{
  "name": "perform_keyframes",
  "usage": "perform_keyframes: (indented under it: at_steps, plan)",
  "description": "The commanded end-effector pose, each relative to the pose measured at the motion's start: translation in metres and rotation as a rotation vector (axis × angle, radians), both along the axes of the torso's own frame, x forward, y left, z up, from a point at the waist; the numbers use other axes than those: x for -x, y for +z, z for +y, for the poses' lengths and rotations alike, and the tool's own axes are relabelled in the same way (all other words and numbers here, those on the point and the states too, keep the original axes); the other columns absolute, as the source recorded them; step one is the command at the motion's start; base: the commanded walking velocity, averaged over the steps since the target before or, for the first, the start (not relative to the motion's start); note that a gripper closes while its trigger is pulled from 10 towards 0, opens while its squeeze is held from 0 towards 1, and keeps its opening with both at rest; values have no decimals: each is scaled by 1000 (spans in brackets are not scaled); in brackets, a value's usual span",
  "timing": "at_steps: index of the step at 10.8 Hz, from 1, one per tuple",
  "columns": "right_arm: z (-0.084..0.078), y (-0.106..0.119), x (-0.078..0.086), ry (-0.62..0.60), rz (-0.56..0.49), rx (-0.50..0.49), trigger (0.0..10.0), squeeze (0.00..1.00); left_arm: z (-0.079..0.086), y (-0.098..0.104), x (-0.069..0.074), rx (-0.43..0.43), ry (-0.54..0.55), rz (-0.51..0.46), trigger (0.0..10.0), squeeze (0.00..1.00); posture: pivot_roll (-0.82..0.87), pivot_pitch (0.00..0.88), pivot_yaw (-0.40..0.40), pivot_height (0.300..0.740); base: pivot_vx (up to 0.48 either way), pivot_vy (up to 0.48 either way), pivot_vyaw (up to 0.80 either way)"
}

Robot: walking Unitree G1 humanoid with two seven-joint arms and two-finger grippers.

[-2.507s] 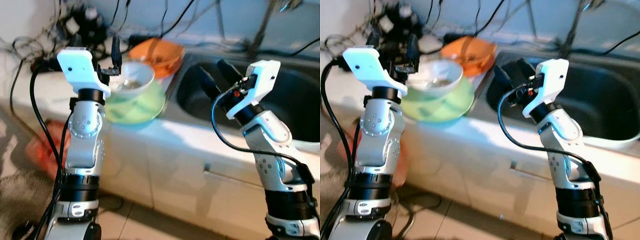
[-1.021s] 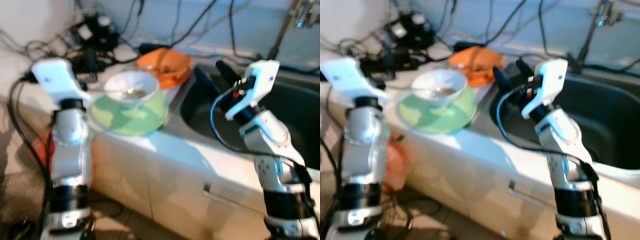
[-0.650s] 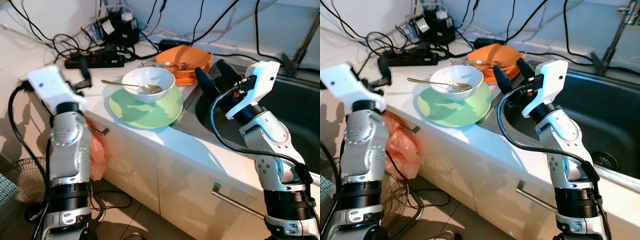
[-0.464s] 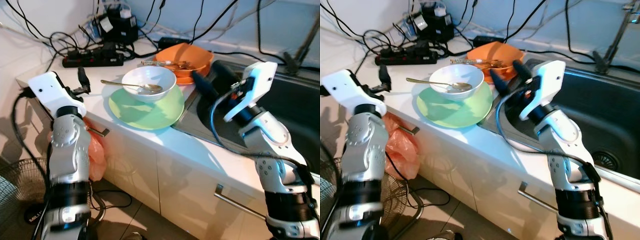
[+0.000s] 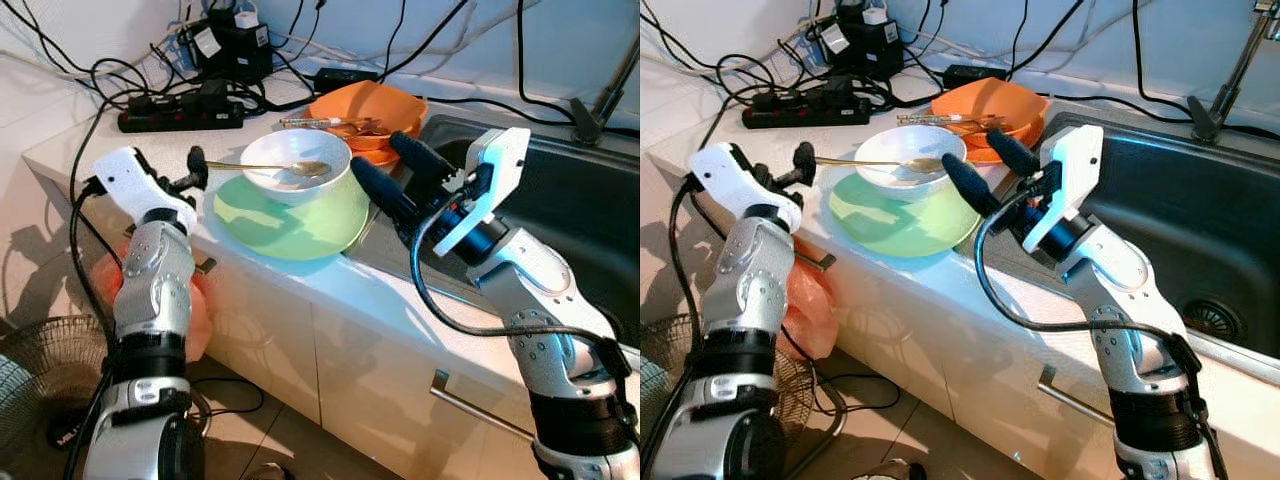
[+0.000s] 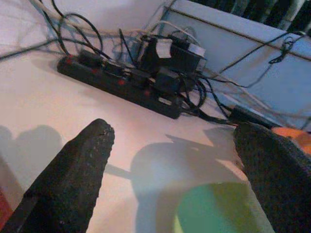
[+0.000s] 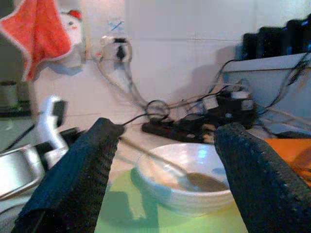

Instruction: Kitchen organization

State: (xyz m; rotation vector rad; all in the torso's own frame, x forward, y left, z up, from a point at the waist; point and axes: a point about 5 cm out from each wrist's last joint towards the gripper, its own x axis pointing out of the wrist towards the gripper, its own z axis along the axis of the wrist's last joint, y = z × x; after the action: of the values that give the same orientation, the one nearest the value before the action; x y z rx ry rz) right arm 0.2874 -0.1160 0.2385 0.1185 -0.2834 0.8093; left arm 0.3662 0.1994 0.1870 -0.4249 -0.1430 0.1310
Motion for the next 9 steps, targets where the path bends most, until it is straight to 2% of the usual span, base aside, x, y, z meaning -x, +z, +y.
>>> perform_keyframes:
  at_steps: [1, 3, 5, 8, 9]
  plan:
    - [6, 3, 7, 58, -6, 15, 10000, 0, -4, 3, -3, 17, -26, -13, 10000, 0, 16, 39, 83, 740, 0, 0, 0]
    - [8, -5, 18, 154, 29, 103, 10000, 0, -9, 11, -4, 28, -51, -57, 10000, 0, 12, 41, 80, 740, 0, 0, 0]
    - [5, -10, 19, 171, 49, 145, 10000, 0, -12, 18, -1, 16, -65, -99, 10000, 0, 14, 43, 79, 740, 0, 0, 0]
    - [7, -11, 22, 197, 56, 172, 10000, 0, -26, 6, -10, 156, -157, -44, 10000, 0, 14, 42, 77, 740, 0, 0, 0]
    - [8, -10, 23, 210, 53, 178, 10000, 0, -30, 1, -14, 249, -167, -7, 10000, 0, 7, 43, 77, 740, 0, 0, 0]
